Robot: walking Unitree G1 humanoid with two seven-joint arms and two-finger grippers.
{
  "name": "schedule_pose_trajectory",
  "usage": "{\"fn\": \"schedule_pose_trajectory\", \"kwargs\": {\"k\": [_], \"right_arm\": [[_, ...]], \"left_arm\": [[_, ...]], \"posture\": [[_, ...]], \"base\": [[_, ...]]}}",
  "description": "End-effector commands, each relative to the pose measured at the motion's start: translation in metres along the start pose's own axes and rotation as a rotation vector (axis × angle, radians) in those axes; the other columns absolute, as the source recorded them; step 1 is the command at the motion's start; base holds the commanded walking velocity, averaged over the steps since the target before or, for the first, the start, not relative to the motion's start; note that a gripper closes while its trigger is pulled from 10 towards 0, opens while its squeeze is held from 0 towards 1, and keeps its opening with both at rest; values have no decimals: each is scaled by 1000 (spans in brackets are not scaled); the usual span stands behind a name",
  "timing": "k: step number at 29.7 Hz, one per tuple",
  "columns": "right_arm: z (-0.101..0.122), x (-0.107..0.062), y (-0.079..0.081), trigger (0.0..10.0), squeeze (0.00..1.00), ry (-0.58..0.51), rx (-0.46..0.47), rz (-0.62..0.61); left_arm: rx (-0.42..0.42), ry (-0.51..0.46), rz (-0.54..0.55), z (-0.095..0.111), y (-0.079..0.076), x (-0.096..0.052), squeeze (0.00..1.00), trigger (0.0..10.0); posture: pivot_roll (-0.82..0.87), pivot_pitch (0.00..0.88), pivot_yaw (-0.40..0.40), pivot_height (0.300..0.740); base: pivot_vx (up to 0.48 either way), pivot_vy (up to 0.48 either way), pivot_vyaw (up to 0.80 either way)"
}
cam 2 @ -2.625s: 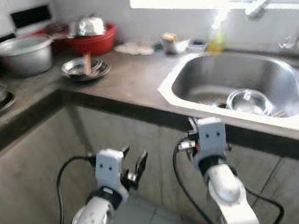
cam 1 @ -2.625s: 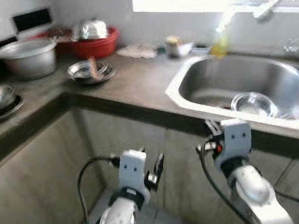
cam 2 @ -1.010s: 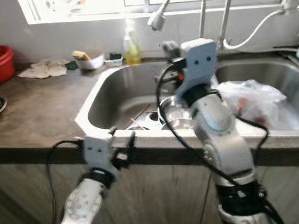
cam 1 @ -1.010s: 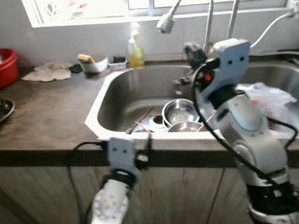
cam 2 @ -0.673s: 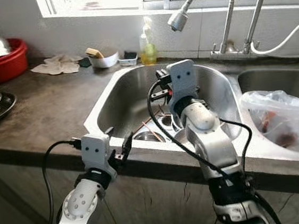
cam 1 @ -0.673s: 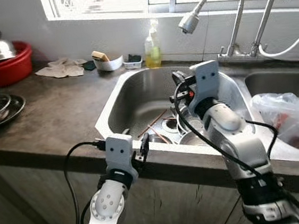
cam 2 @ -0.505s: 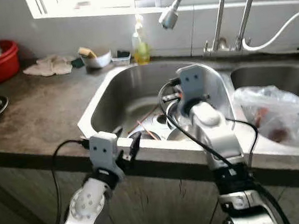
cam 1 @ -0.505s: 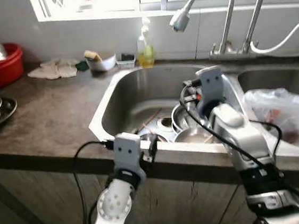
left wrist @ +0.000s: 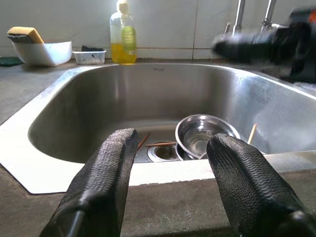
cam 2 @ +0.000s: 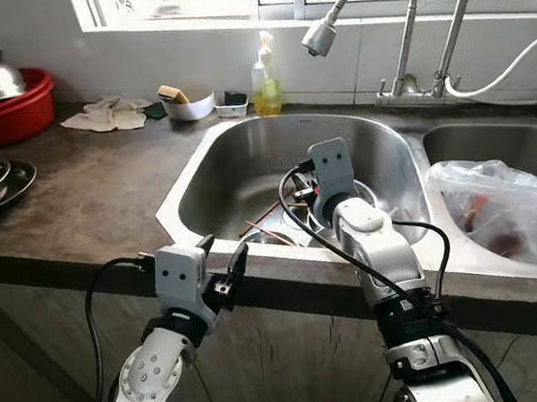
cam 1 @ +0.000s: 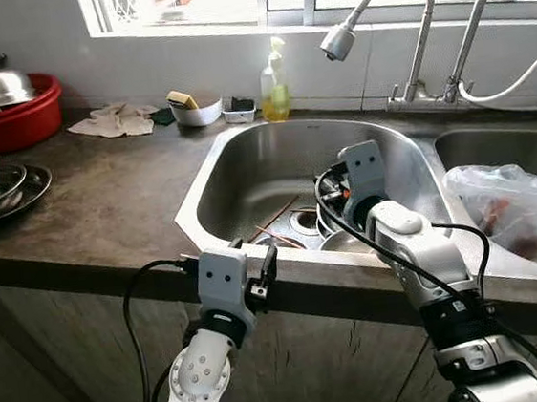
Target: Kitchen organization
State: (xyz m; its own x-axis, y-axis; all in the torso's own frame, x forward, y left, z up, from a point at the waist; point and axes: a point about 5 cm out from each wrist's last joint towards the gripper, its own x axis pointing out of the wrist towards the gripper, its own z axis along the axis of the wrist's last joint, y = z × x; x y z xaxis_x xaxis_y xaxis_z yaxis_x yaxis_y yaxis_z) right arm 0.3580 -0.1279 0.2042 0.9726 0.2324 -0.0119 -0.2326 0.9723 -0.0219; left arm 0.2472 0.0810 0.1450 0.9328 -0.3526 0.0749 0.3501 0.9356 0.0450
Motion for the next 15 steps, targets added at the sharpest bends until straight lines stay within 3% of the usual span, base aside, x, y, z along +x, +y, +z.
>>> {"fn": "schedule_pose_trajectory", "kwargs": {"k": [1, 7, 8, 15], "right_arm": [[12, -7, -4, 10000, 0, -87, 0, -17], [25, -40, 6, 10000, 0, -263, 2, 21], [24, -54, 11, 10000, 0, -294, 10, 33], [8, -86, 16, 10000, 0, -301, 8, 16]], "left_arm": [[1, -5, 0, 3, -1, -1, 0, 10000], [2, 0, 11, 1, 1, -1, 0, 10000], [2, 2, 12, 1, 2, -1, 0, 10000], [2, 7, 8, -1, 2, -1, 0, 10000]], "posture": [[-4, 8, -62, 740], [-7, 0, -58, 740], [-11, 0, -55, 740], [-16, 0, -51, 740]], "base": [[0, 0, 0], [0, 0, 0], [0, 0, 0], [0, 0, 0]]}}
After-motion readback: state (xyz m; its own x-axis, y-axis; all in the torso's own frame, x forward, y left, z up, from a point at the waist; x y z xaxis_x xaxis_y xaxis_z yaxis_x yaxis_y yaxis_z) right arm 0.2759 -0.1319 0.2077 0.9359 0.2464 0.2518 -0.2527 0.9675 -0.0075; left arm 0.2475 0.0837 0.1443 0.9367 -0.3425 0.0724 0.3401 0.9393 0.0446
